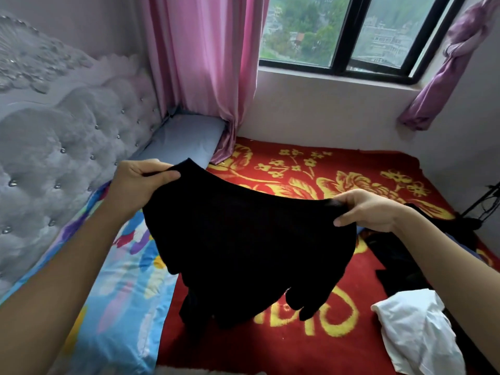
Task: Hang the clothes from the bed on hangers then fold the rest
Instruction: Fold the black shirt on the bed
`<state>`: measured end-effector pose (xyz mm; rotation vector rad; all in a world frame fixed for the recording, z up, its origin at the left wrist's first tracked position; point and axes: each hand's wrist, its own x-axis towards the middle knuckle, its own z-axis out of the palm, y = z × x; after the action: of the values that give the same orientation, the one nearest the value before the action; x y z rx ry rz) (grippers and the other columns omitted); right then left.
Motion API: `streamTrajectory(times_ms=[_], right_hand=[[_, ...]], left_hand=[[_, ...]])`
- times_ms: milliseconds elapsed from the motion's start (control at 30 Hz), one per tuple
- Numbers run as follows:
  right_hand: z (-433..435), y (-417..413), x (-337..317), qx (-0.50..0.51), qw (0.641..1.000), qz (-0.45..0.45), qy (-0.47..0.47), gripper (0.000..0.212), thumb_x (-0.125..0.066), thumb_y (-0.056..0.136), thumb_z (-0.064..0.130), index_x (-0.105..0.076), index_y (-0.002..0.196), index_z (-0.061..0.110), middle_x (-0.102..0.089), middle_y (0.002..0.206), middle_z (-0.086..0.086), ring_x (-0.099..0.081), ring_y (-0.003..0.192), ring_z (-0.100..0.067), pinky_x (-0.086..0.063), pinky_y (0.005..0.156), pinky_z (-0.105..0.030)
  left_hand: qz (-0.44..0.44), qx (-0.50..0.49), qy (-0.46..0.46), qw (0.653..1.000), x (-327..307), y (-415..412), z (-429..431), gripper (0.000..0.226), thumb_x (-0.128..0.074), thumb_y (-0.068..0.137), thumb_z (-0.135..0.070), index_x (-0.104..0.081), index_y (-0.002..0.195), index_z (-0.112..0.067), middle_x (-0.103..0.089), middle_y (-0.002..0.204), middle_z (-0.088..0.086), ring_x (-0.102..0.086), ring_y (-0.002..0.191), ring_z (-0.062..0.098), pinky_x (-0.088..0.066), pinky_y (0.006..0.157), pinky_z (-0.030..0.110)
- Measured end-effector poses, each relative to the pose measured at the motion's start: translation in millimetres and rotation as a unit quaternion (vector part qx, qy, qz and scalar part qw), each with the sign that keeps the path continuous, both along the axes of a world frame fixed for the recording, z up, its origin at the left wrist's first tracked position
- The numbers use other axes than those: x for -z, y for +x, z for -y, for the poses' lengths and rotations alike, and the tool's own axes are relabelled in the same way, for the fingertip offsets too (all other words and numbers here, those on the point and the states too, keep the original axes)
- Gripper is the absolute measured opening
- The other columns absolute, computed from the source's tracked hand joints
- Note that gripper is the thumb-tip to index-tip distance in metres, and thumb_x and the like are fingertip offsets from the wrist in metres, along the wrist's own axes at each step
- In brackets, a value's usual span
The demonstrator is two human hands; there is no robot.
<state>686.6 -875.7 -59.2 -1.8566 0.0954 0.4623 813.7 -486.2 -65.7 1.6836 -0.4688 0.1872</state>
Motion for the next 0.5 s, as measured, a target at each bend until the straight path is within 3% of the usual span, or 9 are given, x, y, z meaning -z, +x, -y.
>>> streamTrajectory(times_ms=[33, 100, 167, 267, 300, 400, 500], right_hand=[[0, 0, 0, -0.016, 0.999, -0.013, -0.048, 0.024, -0.060, 0.077, -0.016, -0.068, 0.093, -0.001, -0.073, 0.084, -0.009, -0.071, 0.076, -0.019, -0.054, 0.062, -0.021], [1, 2, 0, -0.030, 0.989, -0.020, -0.141, 0.020, -0.064, 0.078, -0.011, -0.072, 0.086, 0.005, -0.074, 0.082, -0.005, -0.071, 0.075, -0.014, -0.052, 0.063, -0.017], [3, 5, 3, 0.011, 0.986, 0.016, -0.165, 0.019, -0.066, 0.078, -0.010, -0.072, 0.080, 0.008, -0.073, 0.079, -0.004, -0.069, 0.071, -0.010, -0.051, 0.063, -0.016], [8, 10, 12, 0.144, 0.974, 0.130, -0.117, 0.021, -0.064, 0.081, -0.008, -0.068, 0.077, 0.012, -0.069, 0.075, -0.001, -0.066, 0.071, -0.011, -0.051, 0.069, -0.020], [9, 11, 16, 0.168, 0.969, 0.154, -0.093, 0.019, -0.062, 0.084, -0.005, -0.066, 0.080, 0.013, -0.069, 0.074, 0.001, -0.065, 0.071, -0.010, -0.051, 0.070, -0.019], [7, 14, 27, 0.199, 0.963, 0.182, -0.026, 0.021, -0.054, 0.092, 0.001, -0.062, 0.084, 0.019, -0.069, 0.068, 0.006, -0.064, 0.061, -0.007, -0.049, 0.056, -0.014], [5, 18, 31, 0.218, 0.953, 0.210, 0.002, 0.028, -0.052, 0.094, 0.005, -0.066, 0.083, 0.027, -0.069, 0.071, 0.005, -0.065, 0.061, -0.010, -0.051, 0.055, -0.017]], left_hand=[[0.040, -0.006, 0.013, 0.999, -5, -1, 0, 0.041, -0.070, 0.076, 0.000, -0.075, 0.070, -0.040, -0.066, 0.060, -0.021, -0.058, 0.058, -0.008, -0.045, 0.063, 0.006], [0.106, -0.011, 0.042, 0.993, -11, -2, 4, 0.025, -0.068, 0.078, 0.002, -0.073, 0.093, -0.018, -0.064, 0.061, -0.025, -0.057, 0.059, -0.011, -0.042, 0.062, 0.004], [0.141, -0.010, 0.055, 0.988, -16, -4, 6, 0.027, -0.068, 0.078, 0.002, -0.068, 0.103, -0.010, -0.062, 0.060, -0.026, -0.054, 0.058, -0.011, -0.038, 0.061, 0.002], [0.176, 0.037, 0.097, 0.979, -20, -3, 0, 0.036, -0.071, 0.072, -0.012, -0.073, 0.083, -0.046, -0.059, 0.060, -0.023, -0.049, 0.055, -0.009, -0.034, 0.057, 0.003], [0.186, 0.049, 0.131, 0.973, -20, -1, -2, 0.036, -0.073, 0.070, -0.012, -0.072, 0.082, -0.047, -0.059, 0.061, -0.022, -0.050, 0.056, -0.008, -0.033, 0.057, 0.003], [0.204, 0.037, 0.271, 0.940, -16, 8, -3, 0.025, -0.081, 0.064, -0.007, -0.076, 0.087, -0.015, -0.061, 0.072, -0.028, -0.054, 0.062, -0.008, -0.035, 0.061, 0.006], [0.207, 0.003, 0.304, 0.930, -16, 17, -1, 0.013, -0.081, 0.067, -0.006, -0.074, 0.079, -0.003, -0.059, 0.073, -0.027, -0.053, 0.064, -0.009, -0.034, 0.062, 0.008]])
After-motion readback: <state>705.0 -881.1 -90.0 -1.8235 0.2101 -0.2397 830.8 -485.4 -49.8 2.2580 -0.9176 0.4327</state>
